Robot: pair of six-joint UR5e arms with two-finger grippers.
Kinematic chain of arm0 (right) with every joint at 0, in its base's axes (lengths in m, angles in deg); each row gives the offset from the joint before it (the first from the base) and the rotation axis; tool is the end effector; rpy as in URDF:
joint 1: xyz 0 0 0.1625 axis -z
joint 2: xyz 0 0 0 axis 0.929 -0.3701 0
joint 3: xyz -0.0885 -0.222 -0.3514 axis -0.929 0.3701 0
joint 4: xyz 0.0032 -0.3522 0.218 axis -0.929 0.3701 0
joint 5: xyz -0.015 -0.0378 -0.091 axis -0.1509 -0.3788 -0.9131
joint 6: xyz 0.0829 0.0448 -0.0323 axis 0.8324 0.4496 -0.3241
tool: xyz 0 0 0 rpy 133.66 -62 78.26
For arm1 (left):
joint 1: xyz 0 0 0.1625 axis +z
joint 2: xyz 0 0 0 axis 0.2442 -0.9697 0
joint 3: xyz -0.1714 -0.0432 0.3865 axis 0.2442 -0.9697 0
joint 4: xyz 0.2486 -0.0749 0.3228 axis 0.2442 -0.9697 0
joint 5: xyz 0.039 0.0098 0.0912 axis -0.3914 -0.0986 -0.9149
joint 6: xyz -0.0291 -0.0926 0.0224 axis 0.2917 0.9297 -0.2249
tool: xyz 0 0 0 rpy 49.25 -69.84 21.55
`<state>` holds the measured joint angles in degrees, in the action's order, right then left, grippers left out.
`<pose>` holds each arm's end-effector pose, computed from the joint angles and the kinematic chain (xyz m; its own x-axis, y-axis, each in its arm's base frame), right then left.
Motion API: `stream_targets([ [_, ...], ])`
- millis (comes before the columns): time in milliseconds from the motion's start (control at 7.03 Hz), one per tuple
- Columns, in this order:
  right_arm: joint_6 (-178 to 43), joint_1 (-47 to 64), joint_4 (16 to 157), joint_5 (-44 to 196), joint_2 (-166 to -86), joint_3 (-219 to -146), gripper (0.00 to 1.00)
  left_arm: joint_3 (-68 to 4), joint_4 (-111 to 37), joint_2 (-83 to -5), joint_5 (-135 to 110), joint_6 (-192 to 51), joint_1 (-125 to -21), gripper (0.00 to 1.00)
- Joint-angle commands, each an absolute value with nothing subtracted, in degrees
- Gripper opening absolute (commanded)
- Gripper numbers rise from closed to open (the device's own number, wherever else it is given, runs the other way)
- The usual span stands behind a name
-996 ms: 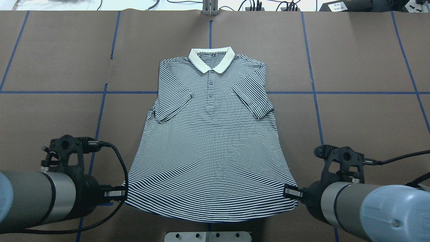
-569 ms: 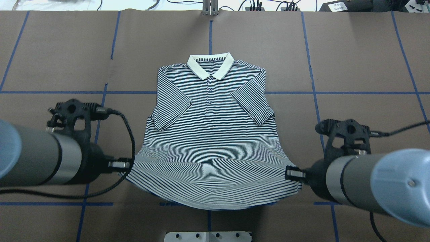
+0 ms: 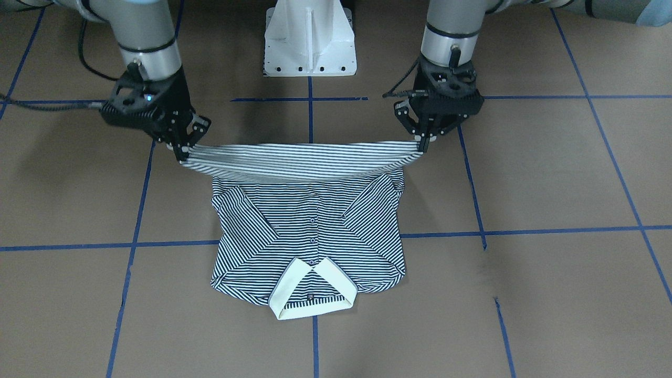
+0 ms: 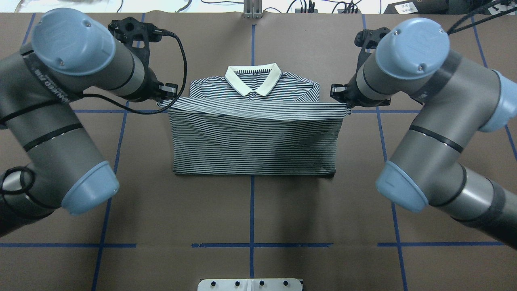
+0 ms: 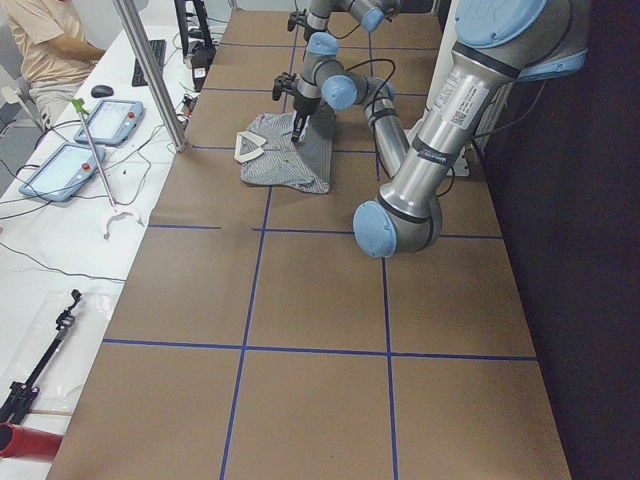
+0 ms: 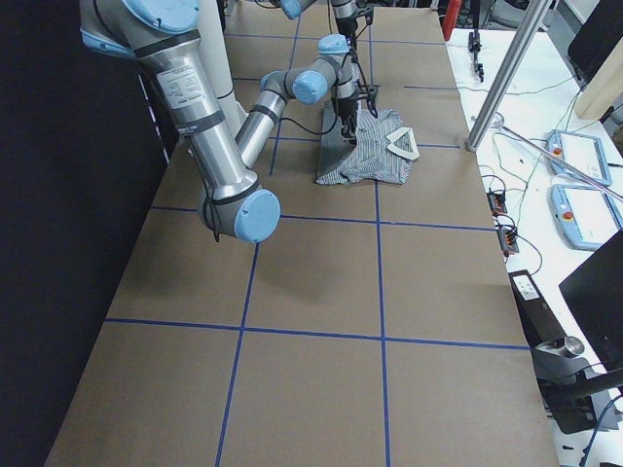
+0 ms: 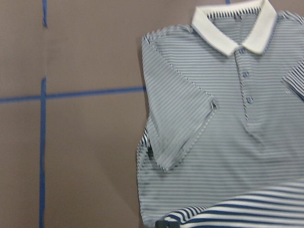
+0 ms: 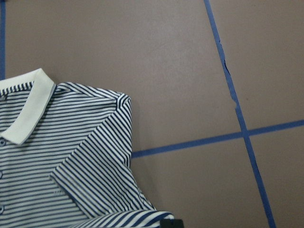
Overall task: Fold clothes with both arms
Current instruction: 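Lift the hem with both grippers and fold it toward the collar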
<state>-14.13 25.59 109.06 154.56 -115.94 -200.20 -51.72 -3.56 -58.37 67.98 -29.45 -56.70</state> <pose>-0.3647 -0.4898 0.2364 0.7130 0.2022 0.6714 -0.3401 0.9371 0.0789 0.3672 -0.4905 0.1881 0.7208 0.0816 -0.6883 0.1776 0.9382 0.2972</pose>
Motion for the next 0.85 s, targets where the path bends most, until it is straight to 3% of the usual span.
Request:
stream_targets([
  [0,-14.4,23.3,102.1,154.8,-110.8,-186.8,0.0,-38.9,-13.0,-62.0,67.8,-30.8,-59.0,0.0],
  [711,-13.8,23.5,87.2,151.6,-104.1,-164.6,0.0,-14.4,-31.0,-67.6,67.3,-31.8,-59.5,0.0],
])
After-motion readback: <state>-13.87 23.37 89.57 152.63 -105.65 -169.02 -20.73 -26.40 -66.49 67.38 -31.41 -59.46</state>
